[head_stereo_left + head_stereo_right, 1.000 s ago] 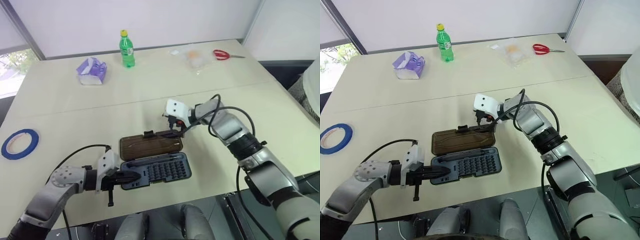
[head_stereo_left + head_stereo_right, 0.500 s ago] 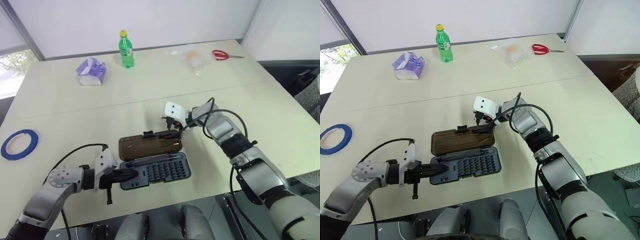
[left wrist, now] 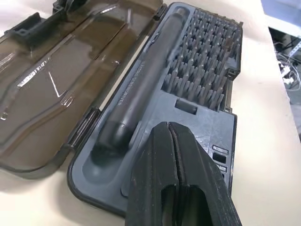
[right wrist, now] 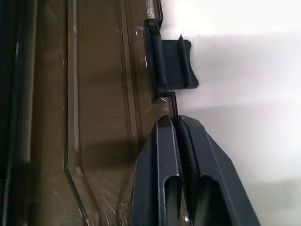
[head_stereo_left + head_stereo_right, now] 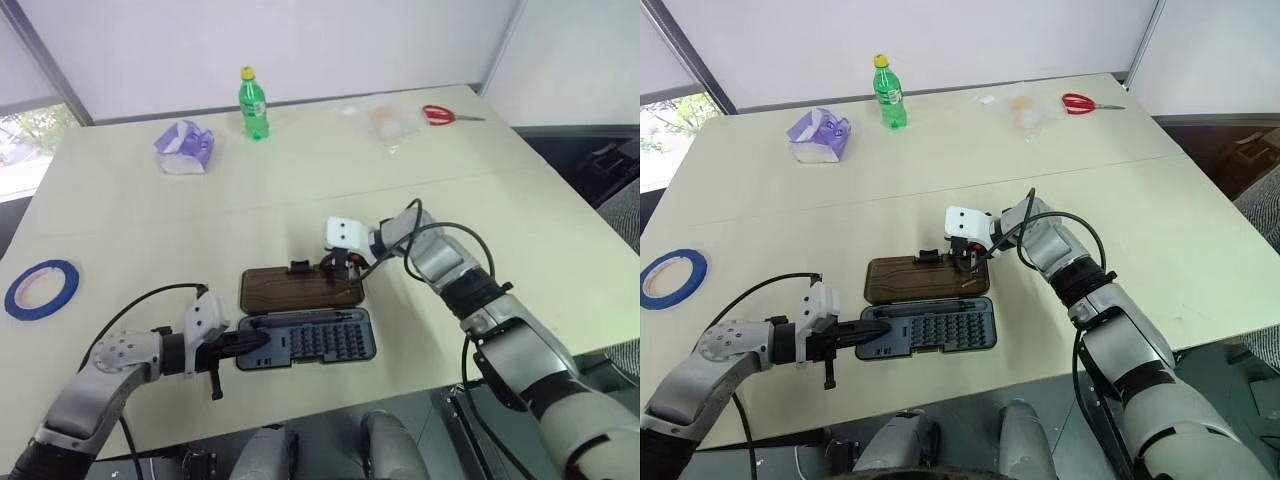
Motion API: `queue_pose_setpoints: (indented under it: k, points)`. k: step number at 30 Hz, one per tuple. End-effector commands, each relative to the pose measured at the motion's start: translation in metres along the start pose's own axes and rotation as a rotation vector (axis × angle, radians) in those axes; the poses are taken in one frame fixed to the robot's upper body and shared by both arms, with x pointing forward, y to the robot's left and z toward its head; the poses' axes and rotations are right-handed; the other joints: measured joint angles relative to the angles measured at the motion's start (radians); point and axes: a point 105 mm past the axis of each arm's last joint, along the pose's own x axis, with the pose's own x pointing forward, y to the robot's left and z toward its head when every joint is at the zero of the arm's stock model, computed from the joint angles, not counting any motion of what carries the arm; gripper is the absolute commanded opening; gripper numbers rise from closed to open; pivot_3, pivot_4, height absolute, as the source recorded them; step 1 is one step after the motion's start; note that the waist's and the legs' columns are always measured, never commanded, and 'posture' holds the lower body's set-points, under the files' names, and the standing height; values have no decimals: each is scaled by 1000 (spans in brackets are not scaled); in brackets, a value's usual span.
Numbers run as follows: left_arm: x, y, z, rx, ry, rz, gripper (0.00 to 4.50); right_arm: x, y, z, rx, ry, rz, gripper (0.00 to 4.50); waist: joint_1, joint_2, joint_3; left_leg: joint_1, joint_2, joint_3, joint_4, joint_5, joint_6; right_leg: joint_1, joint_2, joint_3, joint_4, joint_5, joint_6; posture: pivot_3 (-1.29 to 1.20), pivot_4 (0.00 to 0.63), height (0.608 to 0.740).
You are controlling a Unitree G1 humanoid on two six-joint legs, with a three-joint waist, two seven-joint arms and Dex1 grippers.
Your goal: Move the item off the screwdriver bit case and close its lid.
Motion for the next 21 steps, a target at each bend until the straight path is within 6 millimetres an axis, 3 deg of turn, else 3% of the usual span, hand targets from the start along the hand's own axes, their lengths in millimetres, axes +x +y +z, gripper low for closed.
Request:
queue_pose_setpoints:
  k: [1,6,11,15,21]
  points:
    - [-2,8,-14,-32,56,60,0,1,2,-10,7,41,-10,53,0,0,0,0,0,0,0,1,-2,0,0,0,0,0,0,0,150,740]
    - [-1,13,-9,-51,24,88,0,-4,-5,-3,-146,47,-72,53,2,0,0,0,0,0,0,1,-2,0,0,0,0,0,0,0,150,740]
    - [-1,24,11,-109,-70,138,0,-24,-19,22,-394,-6,-245,53,5,0,0,-2,0,0,1,2,-3,-1,0,0,-1,0,0,0,150,740]
    - [-2,31,28,-150,-136,150,0,-37,-15,32,-516,-45,-331,53,5,0,0,-4,0,0,1,2,-3,-3,0,0,0,0,0,0,150,740]
    - [-13,49,82,-239,-339,144,0,-55,-6,39,-589,-83,-442,53,6,-1,1,-8,0,-1,0,2,-3,-6,0,0,-2,0,0,0,150,740]
